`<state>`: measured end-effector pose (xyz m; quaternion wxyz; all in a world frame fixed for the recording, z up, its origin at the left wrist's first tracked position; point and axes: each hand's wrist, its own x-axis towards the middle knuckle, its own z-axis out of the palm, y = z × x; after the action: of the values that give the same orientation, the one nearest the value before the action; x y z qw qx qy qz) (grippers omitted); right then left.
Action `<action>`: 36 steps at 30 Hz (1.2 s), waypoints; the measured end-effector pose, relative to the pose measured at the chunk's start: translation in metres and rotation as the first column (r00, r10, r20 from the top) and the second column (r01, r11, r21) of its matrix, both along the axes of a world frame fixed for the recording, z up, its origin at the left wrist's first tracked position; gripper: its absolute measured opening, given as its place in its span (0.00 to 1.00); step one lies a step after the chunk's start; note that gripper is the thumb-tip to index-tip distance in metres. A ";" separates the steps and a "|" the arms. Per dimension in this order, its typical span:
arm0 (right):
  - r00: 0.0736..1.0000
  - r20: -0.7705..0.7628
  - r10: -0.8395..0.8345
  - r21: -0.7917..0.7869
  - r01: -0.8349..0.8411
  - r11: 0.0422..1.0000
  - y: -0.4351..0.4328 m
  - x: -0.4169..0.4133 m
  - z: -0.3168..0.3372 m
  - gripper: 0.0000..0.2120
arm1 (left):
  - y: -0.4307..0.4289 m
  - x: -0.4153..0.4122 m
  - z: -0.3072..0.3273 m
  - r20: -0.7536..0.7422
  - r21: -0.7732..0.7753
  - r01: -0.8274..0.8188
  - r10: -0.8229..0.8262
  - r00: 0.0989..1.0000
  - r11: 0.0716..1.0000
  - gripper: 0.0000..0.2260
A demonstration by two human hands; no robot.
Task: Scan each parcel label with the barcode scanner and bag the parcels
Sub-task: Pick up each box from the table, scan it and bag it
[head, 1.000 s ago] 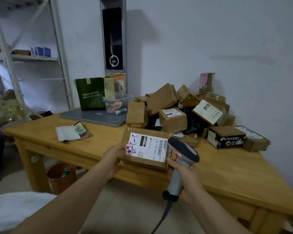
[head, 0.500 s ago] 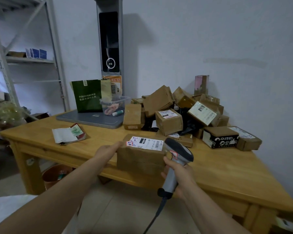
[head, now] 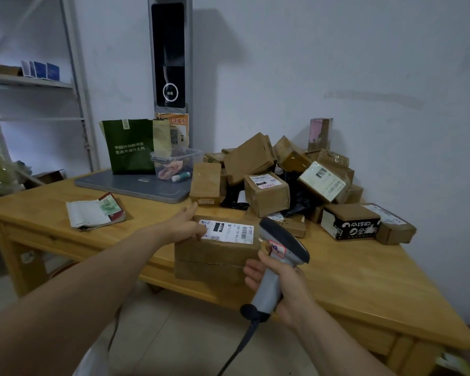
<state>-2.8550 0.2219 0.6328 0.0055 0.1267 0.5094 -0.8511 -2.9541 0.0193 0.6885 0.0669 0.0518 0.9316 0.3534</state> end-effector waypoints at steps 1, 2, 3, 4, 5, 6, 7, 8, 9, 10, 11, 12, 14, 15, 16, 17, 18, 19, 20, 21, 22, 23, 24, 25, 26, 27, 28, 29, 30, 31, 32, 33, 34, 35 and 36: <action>1.000 -0.014 -0.010 0.005 0.010 1.000 0.001 -0.002 0.002 0.21 | -0.001 -0.001 0.000 0.022 -0.028 0.020 -0.020 1.000 0.999 0.39; 1.000 -0.025 -0.018 0.007 0.018 1.000 0.003 -0.003 0.004 0.24 | -0.002 -0.001 0.001 0.023 -0.067 0.028 -0.027 0.999 0.997 0.39; 0.999 -0.033 -0.022 -0.002 0.022 1.000 0.005 -0.004 0.005 0.25 | -0.004 -0.002 0.001 0.023 -0.112 0.024 -0.022 1.000 0.993 0.38; 0.999 -0.036 -0.022 -0.022 0.021 1.000 0.006 -0.005 0.006 0.25 | -0.006 -0.002 0.002 0.046 -0.136 0.019 -0.012 0.999 0.991 0.36; 0.999 -0.037 -0.015 -0.046 0.014 0.999 0.006 -0.005 0.006 0.24 | -0.006 0.000 0.004 0.097 -0.133 0.014 -0.001 0.995 0.991 0.32; 0.999 -0.035 0.000 -0.060 -0.002 0.998 0.006 -0.005 0.005 0.24 | -0.007 0.003 0.004 0.135 -0.107 0.000 0.015 0.991 0.994 0.28; 0.999 -0.032 0.022 -0.063 -0.024 0.998 0.006 -0.005 0.004 0.24 | -0.007 0.005 0.003 0.148 -0.067 -0.036 0.045 0.988 0.997 0.25; 0.999 -0.028 0.045 -0.063 -0.047 0.997 0.005 -0.003 0.004 0.25 | -0.008 0.008 0.002 0.150 -0.011 -0.095 0.095 0.984 0.995 0.22; 0.997 -0.030 0.067 -0.065 -0.068 0.996 0.004 -0.002 0.003 0.25 | -0.009 0.012 -0.001 0.173 0.072 -0.162 0.147 0.974 0.984 0.20; 0.996 -0.038 0.082 -0.069 -0.084 0.994 0.005 -0.001 0.003 0.25 | -0.011 0.015 -0.006 0.240 0.187 -0.228 0.181 0.954 0.956 0.19; 0.995 -0.045 0.090 -0.071 -0.093 0.993 0.007 0.000 0.003 0.25 | -0.013 0.022 -0.010 0.338 0.313 -0.292 0.181 0.924 0.904 0.19; 0.994 -0.051 0.095 -0.078 -0.099 0.992 0.008 0.002 0.004 0.25 | -0.014 0.029 -0.014 0.436 0.421 -0.343 0.144 0.888 0.840 0.19; 0.993 -0.062 0.105 -0.096 -0.111 0.989 0.012 0.006 0.006 0.21 | -0.016 0.042 -0.021 0.538 0.533 -0.362 0.024 0.842 0.765 0.22; 0.992 -0.062 0.106 -0.099 -0.112 0.989 0.013 0.009 0.007 0.20 | -0.017 0.049 -0.024 0.555 0.563 -0.353 -0.026 0.831 0.747 0.23; 0.992 -0.063 0.113 -0.097 -0.119 0.988 0.013 0.011 0.006 0.20 | -0.017 0.053 -0.026 0.560 0.586 -0.341 -0.063 0.826 0.735 0.24; 0.990 -0.065 0.122 -0.090 -0.128 0.988 0.012 0.012 0.004 0.22 | -0.018 0.055 -0.026 0.557 0.598 -0.329 -0.083 0.827 0.731 0.26; 0.990 -0.061 0.131 -0.074 -0.135 0.988 0.010 0.013 0.002 0.24 | -0.020 0.058 -0.025 0.542 0.605 -0.302 -0.103 0.834 0.737 0.32; 0.989 -0.057 0.136 -0.052 -0.139 0.989 0.008 0.014 0.002 0.25 | -0.023 0.058 -0.023 0.522 0.608 -0.267 -0.123 0.844 0.747 0.39; 0.990 -0.054 0.133 -0.028 -0.135 0.990 0.006 0.016 0.003 0.24 | -0.027 0.058 -0.021 0.493 0.608 -0.233 -0.131 0.860 0.759 0.44; 0.990 -0.063 0.130 0.007 -0.129 0.992 0.002 0.017 0.004 0.23 | -0.030 0.058 -0.017 0.456 0.603 -0.203 -0.125 0.881 0.771 0.48; 0.990 -0.076 0.120 0.064 -0.115 0.991 -0.001 0.018 0.007 0.22 | -0.033 0.057 -0.013 0.408 0.593 -0.179 -0.102 0.907 0.785 0.53; 0.989 -0.092 0.116 0.138 -0.103 0.985 -0.004 0.019 0.009 0.21 | -0.035 0.058 -0.009 0.356 0.571 -0.165 -0.062 0.932 0.804 0.59; 0.986 -0.107 0.126 0.219 -0.100 0.971 -0.008 0.021 0.013 0.19 | -0.036 0.058 -0.005 0.301 0.544 -0.162 -0.011 0.954 0.823 0.63; 0.981 -0.121 0.153 0.287 -0.113 0.951 -0.012 0.022 0.016 0.16 | -0.038 0.058 -0.002 0.246 0.522 -0.167 0.040 0.969 0.837 0.66; 0.974 -0.131 0.183 0.334 -0.130 0.934 -0.015 0.024 0.019 0.12 | -0.041 0.057 -0.001 0.194 0.502 -0.176 0.088 0.977 0.847 0.64; 0.969 -0.135 0.208 0.362 -0.147 0.920 -0.018 0.026 0.022 0.10 | -0.044 0.056 -0.001 0.145 0.480 -0.188 0.134 0.980 0.857 0.62; 0.964 -0.137 0.227 0.384 -0.160 0.910 -0.021 0.026 0.025 0.09 | -0.048 0.054 -0.002 0.105 0.456 -0.202 0.173 0.979 0.867 0.59; 0.960 -0.140 0.243 0.400 -0.170 0.901 -0.025 0.027 0.027 0.09 | -0.052 0.053 -0.003 0.073 0.428 -0.221 0.210 0.975 0.876 0.57; 0.956 -0.144 0.256 0.407 -0.178 0.896 -0.028 0.028 0.030 0.08 | -0.056 0.053 -0.006 0.047 0.404 -0.243 0.246 0.968 0.882 0.54; 0.953 -0.146 0.266 0.403 -0.189 0.895 -0.032 0.028 0.033 0.07 | -0.059 0.052 -0.008 0.022 0.387 -0.263 0.277 0.961 0.884 0.50; 0.952 -0.139 0.274 0.389 -0.202 0.899 -0.036 0.027 0.035 0.06 | -0.063 0.052 -0.009 0.006 0.378 -0.274 0.294 0.956 0.884 0.45; 0.952 -0.128 0.279 0.367 -0.216 0.905 -0.039 0.028 0.036 0.05 | -0.065 0.052 -0.009 -0.004 0.377 -0.278 0.302 0.953 0.883 0.40; 0.952 -0.116 0.282 0.348 -0.227 0.909 -0.042 0.028 0.038 0.06 | -0.067 0.053 -0.009 -0.014 0.383 -0.281 0.310 0.951 0.880 0.37; 0.953 -0.106 0.285 0.335 -0.235 0.912 -0.045 0.028 0.039 0.06 | -0.069 0.054 -0.009 -0.027 0.386 -0.289 0.324 0.946 0.876 0.36; 0.954 -0.099 0.285 0.328 -0.239 0.914 -0.047 0.028 0.041 0.06 | -0.071 0.054 -0.009 -0.045 0.388 -0.298 0.341 0.939 0.872 0.36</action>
<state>-2.8265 0.1745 0.6734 0.0627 -0.0054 0.6488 -0.7584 -2.9001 -0.0514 0.6797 -0.0557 -0.0715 0.8446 0.5276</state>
